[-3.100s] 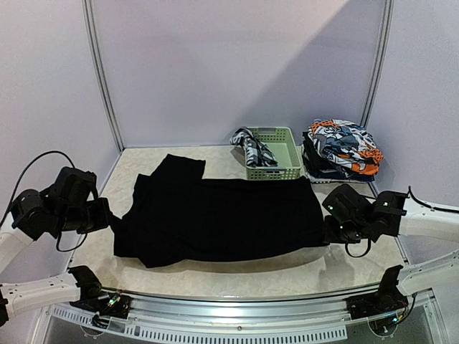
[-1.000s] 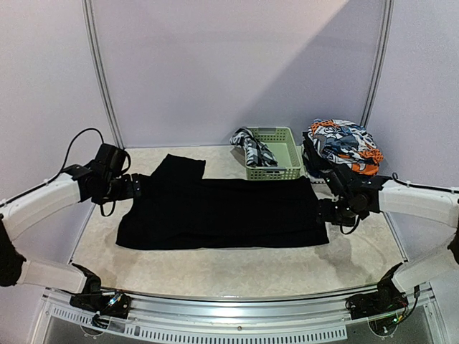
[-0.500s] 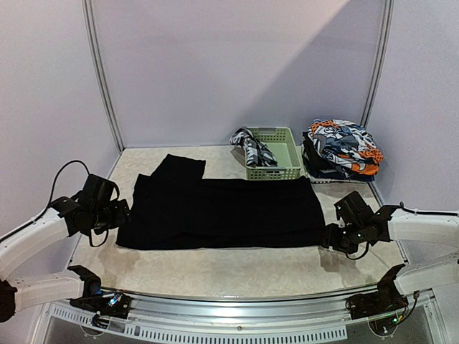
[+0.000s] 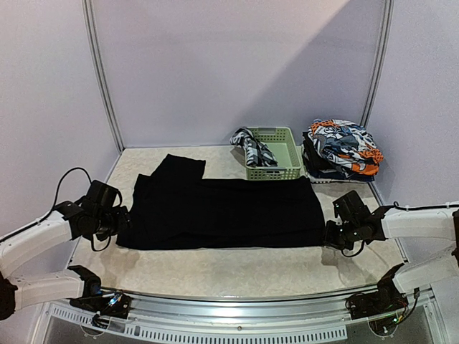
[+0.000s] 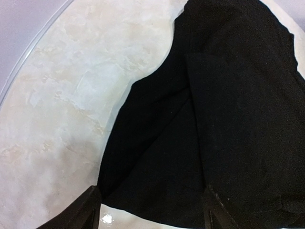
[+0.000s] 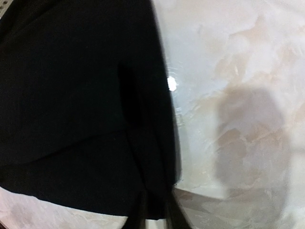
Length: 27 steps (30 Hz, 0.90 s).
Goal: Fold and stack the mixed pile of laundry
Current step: Adjust the 1/3-folded T-shirt at the center of the board.
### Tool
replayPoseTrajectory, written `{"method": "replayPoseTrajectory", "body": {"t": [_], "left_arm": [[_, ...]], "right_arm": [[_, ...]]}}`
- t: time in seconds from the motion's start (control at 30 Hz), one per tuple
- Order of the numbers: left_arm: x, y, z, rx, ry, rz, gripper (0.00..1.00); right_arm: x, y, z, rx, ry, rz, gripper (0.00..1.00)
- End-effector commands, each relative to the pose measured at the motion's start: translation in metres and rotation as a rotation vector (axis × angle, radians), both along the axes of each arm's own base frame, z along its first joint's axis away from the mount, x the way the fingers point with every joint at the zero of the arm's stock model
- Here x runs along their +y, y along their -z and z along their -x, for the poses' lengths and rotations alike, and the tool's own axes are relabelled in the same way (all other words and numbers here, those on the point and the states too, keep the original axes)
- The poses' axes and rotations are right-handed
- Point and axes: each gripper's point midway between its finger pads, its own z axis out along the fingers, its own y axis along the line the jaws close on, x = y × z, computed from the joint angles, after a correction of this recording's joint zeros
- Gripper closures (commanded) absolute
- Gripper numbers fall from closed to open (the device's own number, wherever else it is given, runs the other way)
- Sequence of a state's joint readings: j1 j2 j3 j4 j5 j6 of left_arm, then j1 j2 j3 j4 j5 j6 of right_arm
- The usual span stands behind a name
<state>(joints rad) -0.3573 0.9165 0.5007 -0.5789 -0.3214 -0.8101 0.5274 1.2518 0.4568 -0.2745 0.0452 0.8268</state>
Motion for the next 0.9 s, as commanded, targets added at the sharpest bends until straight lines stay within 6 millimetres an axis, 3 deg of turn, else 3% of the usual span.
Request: {"method": "replayPoseTrajectory", "body": {"t": [0.0, 0.17, 0.27, 0.43, 0.77, 0.87], "left_arm": [[0.0, 0.007, 0.002, 0.006, -0.01, 0.012, 0.3], [0.003, 0.002, 0.015, 0.079, 0.005, -0.099, 0.32], [-0.003, -0.001, 0.019, 0.103, 0.028, -0.109, 0.33], [-0.007, 0.008, 0.031, 0.152, 0.046, -0.097, 0.37], [-0.031, 0.054, 0.036, 0.216, 0.104, 0.006, 0.56], [-0.03, 0.062, 0.038, 0.227, 0.097, 0.006, 0.57]], "right_arm": [[-0.008, 0.006, 0.002, 0.012, 0.013, 0.032, 0.97], [-0.019, -0.008, -0.006, -0.033, 0.048, 0.053, 1.0], [-0.038, -0.014, -0.006, -0.052, 0.11, 0.088, 1.0], [-0.054, -0.021, -0.004, -0.086, 0.19, 0.087, 1.0], [-0.052, -0.022, -0.008, -0.101, 0.185, 0.078, 1.0], [-0.05, -0.022, -0.008, -0.102, 0.169, 0.072, 1.0]]}}
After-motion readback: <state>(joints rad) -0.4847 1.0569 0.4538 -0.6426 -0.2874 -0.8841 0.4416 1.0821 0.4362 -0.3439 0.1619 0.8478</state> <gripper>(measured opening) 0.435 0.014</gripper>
